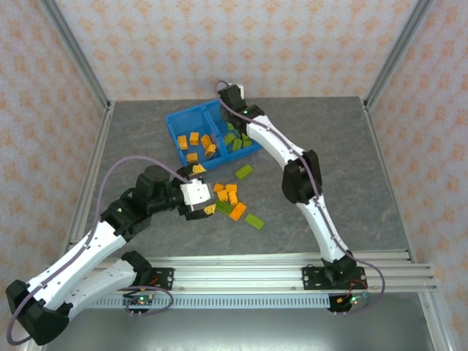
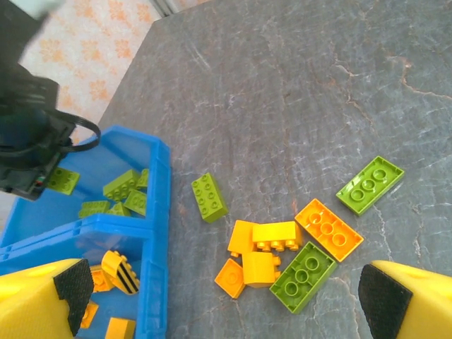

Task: Sort the legos into containers by color

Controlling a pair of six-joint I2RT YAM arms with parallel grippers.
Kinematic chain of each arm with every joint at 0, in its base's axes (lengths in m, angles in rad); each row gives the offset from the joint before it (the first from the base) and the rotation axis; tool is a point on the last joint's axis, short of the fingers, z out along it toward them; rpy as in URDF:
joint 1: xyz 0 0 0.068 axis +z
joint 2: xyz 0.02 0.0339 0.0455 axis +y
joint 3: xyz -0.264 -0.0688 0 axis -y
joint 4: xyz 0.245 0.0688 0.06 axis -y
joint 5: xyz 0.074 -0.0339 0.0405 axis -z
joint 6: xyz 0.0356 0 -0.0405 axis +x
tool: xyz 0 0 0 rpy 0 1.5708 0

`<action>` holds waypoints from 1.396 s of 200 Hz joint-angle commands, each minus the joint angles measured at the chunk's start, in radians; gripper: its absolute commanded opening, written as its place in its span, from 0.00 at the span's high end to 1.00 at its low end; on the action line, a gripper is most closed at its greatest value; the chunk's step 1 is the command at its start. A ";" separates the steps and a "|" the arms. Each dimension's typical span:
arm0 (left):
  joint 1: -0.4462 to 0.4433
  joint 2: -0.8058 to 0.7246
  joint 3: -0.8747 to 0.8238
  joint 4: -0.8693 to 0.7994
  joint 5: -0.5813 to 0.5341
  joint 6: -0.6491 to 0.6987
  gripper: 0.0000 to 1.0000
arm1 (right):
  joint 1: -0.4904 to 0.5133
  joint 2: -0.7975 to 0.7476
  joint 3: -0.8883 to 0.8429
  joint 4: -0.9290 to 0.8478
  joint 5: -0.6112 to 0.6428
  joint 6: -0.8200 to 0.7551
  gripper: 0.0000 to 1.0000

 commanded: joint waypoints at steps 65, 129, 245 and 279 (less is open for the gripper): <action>-0.006 0.018 0.025 -0.015 -0.016 0.015 0.00 | -0.024 0.038 0.198 -0.055 -0.123 0.005 0.40; -0.009 0.009 0.024 -0.036 -0.013 0.041 0.00 | 0.002 -0.473 -0.409 0.062 -0.225 0.166 0.38; -0.012 0.066 0.035 -0.092 0.108 0.087 0.00 | 0.089 -0.637 -1.053 0.048 -0.163 0.574 0.08; -0.015 0.066 0.031 -0.094 0.088 0.095 0.00 | 0.093 -0.524 -0.985 0.051 -0.175 0.543 0.06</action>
